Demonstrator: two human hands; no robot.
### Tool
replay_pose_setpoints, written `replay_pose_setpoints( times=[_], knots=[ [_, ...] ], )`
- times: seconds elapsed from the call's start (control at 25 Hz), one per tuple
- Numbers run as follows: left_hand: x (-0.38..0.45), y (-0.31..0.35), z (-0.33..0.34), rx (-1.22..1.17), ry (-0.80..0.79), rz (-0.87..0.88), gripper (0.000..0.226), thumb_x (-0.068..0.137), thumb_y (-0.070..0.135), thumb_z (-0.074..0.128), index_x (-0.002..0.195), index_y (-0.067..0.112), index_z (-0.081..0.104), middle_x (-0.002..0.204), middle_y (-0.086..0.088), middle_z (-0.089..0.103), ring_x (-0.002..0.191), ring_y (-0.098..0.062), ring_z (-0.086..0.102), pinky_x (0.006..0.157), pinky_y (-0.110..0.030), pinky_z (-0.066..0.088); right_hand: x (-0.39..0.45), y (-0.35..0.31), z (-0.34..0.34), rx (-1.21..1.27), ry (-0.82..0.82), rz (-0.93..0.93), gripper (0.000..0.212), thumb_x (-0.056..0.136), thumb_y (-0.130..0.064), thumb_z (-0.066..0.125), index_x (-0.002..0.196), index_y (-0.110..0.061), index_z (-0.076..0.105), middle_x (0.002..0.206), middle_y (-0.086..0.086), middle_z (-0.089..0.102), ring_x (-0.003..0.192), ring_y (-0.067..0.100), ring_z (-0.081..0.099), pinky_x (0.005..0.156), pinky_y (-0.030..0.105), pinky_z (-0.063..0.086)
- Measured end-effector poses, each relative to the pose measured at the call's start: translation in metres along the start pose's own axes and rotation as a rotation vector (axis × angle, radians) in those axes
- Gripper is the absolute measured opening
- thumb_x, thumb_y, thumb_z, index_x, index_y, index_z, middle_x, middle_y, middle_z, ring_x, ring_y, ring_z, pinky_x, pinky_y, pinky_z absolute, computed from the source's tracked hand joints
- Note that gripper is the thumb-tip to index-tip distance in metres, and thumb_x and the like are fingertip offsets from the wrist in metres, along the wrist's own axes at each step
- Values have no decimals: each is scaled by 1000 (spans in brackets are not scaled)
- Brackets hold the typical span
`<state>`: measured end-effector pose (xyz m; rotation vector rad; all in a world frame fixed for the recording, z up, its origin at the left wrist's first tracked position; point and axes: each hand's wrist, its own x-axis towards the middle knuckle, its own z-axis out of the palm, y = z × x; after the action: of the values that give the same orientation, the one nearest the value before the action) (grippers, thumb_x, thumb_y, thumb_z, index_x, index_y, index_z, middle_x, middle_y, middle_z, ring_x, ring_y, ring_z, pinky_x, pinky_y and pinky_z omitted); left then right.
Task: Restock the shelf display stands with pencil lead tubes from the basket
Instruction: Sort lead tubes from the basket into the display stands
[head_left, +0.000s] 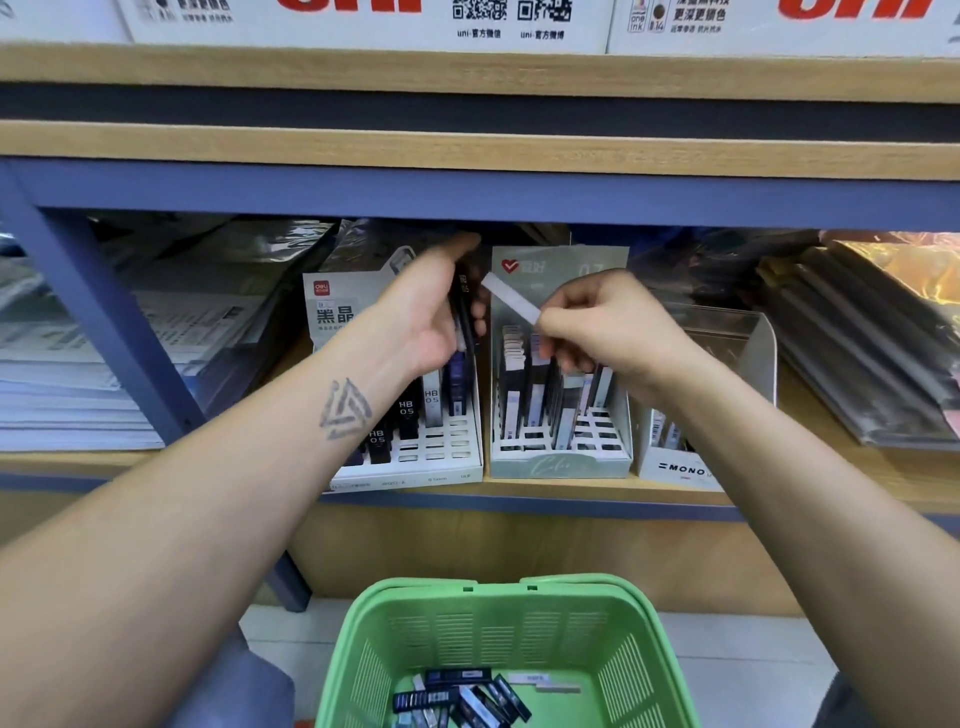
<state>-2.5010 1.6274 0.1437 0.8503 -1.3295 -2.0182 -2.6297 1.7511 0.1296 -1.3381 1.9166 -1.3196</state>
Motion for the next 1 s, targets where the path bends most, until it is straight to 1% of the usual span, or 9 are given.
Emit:
replay_pose_setpoints(
  times=[0.12, 0.2, 0.28, 0.36, 0.48, 0.64, 0.76, 0.92, 1.0],
  knots=[
    [-1, 1, -6, 205, -83, -20, 23, 97, 36, 63, 87, 16, 58, 63, 0, 51, 40, -7, 32, 38, -17, 25, 0, 4, -13, 31, 10, 1, 12, 85, -5, 64, 75, -7, 69, 63, 9, 70, 46, 14, 55, 42, 22, 41],
    [-3, 0, -6, 252, -122, -12, 21, 98, 30, 63, 88, 12, 59, 61, -3, 56, 35, -4, 31, 34, -14, 23, -2, 7, -16, -4, -6, -13, 8, 86, -3, 65, 80, -5, 69, 66, 10, 73, 49, 14, 61, 46, 22, 47],
    [-4, 0, -8, 264, -149, 33, 16, 99, 20, 62, 90, 7, 61, 67, -8, 64, 35, -2, 33, 35, -13, 23, -3, 10, -16, 57, -34, -12, 4, 87, 3, 68, 89, -1, 69, 72, 14, 75, 59, 19, 71, 54, 26, 58],
    [-6, 0, -9, 332, -159, 113, 8, 97, 7, 62, 95, -1, 65, 69, -11, 67, 36, -2, 34, 37, -14, 24, -7, 14, -20, 153, -50, -9, 14, 84, 6, 74, 97, 3, 68, 80, 18, 76, 74, 26, 76, 68, 29, 63],
    [-9, -5, -11, 507, -138, 245, 12, 90, -7, 66, 102, -7, 69, 48, -2, 50, 35, -5, 34, 38, -18, 26, -10, 19, -26, 224, -50, -13, 22, 80, 8, 78, 100, 3, 71, 87, 21, 76, 83, 30, 77, 75, 28, 61],
    [-12, -9, -5, 611, -139, 313, 12, 87, -5, 72, 98, -2, 73, 57, -9, 51, 38, -9, 35, 39, -18, 29, -13, 24, -35, 208, -81, -22, 24, 78, 9, 79, 99, 1, 72, 87, 19, 76, 84, 30, 77, 74, 28, 60],
    [-11, -13, 2, 587, -138, 331, 11, 87, -4, 73, 97, 0, 73, 55, -3, 56, 38, -8, 36, 39, -18, 29, -18, 27, -42, 258, -97, -10, 24, 79, 8, 78, 101, 1, 72, 89, 20, 76, 87, 31, 76, 76, 29, 60],
    [-10, -18, 19, 627, -170, 327, 13, 80, 3, 83, 91, 5, 75, 58, -7, 59, 40, -10, 40, 41, -19, 31, -23, 33, -56, 516, 90, 36, 19, 82, 9, 73, 99, 0, 74, 92, 20, 76, 85, 25, 75, 74, 22, 59],
    [-13, -21, 32, 692, -221, 322, 14, 78, 9, 85, 89, 8, 76, 59, -8, 59, 42, -11, 43, 40, -21, 33, -28, 36, -68, 554, 149, 31, 21, 83, 8, 73, 102, -2, 75, 92, 17, 75, 82, 22, 74, 73, 21, 58]
  ],
)
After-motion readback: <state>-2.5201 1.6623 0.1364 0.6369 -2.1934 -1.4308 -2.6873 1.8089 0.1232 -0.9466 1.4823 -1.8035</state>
